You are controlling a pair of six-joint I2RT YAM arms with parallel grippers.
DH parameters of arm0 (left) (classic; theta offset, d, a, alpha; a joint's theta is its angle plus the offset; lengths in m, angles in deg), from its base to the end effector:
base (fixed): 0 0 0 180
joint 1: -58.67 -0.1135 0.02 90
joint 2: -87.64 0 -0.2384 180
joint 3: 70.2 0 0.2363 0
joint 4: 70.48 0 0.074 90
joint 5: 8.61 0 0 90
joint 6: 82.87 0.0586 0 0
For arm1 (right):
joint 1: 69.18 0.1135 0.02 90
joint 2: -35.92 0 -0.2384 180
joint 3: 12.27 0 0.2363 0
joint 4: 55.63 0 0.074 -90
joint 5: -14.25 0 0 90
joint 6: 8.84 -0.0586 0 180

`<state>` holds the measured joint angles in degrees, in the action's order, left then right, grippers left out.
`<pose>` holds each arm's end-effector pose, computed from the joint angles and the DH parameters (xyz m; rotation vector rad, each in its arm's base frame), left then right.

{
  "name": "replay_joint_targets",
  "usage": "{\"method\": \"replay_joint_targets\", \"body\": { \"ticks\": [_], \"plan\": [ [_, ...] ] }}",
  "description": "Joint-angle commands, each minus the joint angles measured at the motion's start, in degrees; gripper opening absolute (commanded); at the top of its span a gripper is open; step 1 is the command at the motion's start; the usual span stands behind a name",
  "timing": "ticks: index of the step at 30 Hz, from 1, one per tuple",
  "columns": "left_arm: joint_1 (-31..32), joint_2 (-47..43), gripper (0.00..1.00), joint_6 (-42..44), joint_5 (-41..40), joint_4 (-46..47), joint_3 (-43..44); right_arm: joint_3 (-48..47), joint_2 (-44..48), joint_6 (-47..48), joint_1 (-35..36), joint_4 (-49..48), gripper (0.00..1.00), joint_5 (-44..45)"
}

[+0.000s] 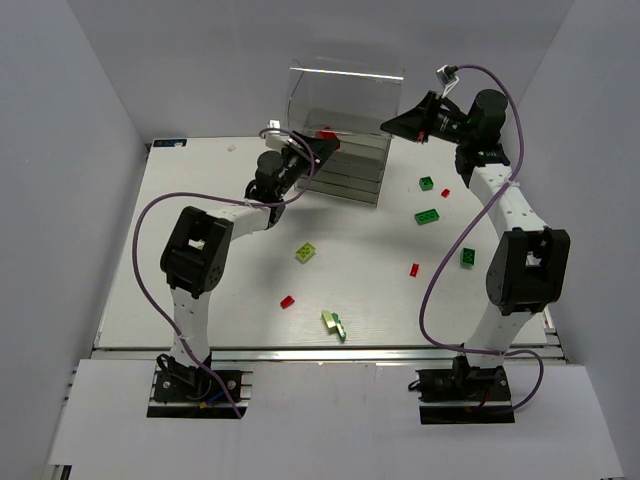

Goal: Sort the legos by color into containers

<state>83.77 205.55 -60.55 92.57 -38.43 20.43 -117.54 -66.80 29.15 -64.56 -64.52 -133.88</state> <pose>0.4232 -0.2108 0.2268 -0.4383 1.6114 -1.4190 0.4061 0.0827 0.3774 -0.3016 1.6268 1.4631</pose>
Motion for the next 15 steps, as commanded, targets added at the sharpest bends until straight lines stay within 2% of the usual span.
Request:
{"method": "replay_joint_targets", "body": {
  "ticks": [1, 5, 9, 10, 15],
  "plan": [
    [0.47, 0.47, 0.02, -1.58, -2.30, 4.84, 4.84, -0.40, 5.07, 3.23, 0.04, -6.90, 0.00, 0.91],
    [0.47, 2.06, 0.05, -2.10, -5.81, 2.90, 6.43, -0.23, 5.07, 3.05, 0.04, -7.25, 0.00, 0.82],
    [1.00, 2.07, 0.13, -1.85, -10.30, 0.26, 6.78, -0.23, 4.90, 3.05, 0.04, -7.26, 0.00, 0.91],
    [1.00, 2.06, 0.14, -1.49, -13.78, -0.09, 6.96, -0.14, 4.98, 2.97, 0.21, -7.26, 0.00, 1.00],
    [1.62, 3.64, 0.16, -1.22, -17.15, -3.60, 9.77, 0.04, 4.90, 2.53, 0.12, -7.78, 0.00, 1.09]
  ]
}}
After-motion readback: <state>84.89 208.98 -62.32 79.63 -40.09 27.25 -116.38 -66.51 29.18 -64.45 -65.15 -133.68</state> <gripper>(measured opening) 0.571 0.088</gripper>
